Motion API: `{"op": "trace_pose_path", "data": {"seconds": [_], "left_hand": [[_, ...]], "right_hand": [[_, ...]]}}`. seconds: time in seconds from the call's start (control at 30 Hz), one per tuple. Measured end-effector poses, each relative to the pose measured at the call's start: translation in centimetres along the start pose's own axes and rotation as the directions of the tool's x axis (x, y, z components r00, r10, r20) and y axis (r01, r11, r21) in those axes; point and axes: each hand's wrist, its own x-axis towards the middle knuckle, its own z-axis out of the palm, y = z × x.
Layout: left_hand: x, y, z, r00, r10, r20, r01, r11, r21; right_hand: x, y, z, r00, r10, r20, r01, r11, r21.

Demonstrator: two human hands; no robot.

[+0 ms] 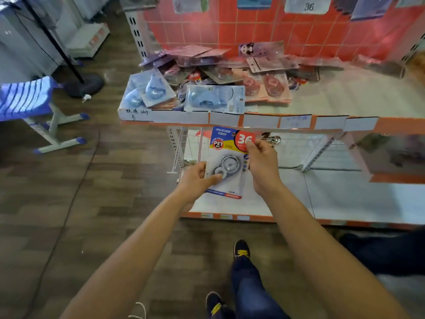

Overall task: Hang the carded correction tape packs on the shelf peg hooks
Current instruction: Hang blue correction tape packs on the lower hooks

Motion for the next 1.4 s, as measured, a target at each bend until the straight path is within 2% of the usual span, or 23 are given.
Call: {"op": "trace_pose_path", "data": {"seconds": [0.3, 0.43, 0.57, 0.73, 0.97, 1.17, 1.4], "left_hand": [[4.5, -5.8, -1.1, 0.997, -0.080, -0.020, 0.081, 0.996, 0.039], [7.9, -10.0, -1.3, 0.994, -0.110, -0.015, 0.111, 0.992, 0.055], [11.1, -14.7, -0.9, 0.993, -0.117, 0.013, 0.117, 0.993, 0.001], [15.8, -22.0, -0.6, 0.998, -0.057, 0.022, 0.058, 0.997, -0.054], [22.5, -30.1, -0.4, 0.998, 0.046, 0.048, -0.044, 0.998, -0.041], [27.5, -34.5, -0.7, 0.981, 0.182, 0.068, -0.178, 0.982, -0.054], [30.3, -35.9, -0.6, 0.937, 0.342, 0.066, -0.337, 0.939, -0.075]], "right_hand": [[3.6, 5.4, 1.1, 0.997, 0.077, -0.003, -0.077, 0.994, -0.083], [6.1, 10.1, 1.0, 0.995, 0.096, 0.000, -0.096, 0.991, -0.094], [8.8, 15.7, 0.6, 0.996, 0.084, 0.019, -0.082, 0.993, -0.090], [11.8, 22.7, 0.2, 0.997, -0.001, 0.076, 0.009, 0.995, -0.100], [16.7, 31.7, -0.7, 0.972, -0.158, 0.173, 0.184, 0.972, -0.146], [20.4, 36.7, -0.6, 0.932, -0.310, 0.185, 0.329, 0.941, -0.077], [23.4, 38.8, -0.1, 0.853, -0.495, 0.169, 0.487, 0.869, 0.087]]}}
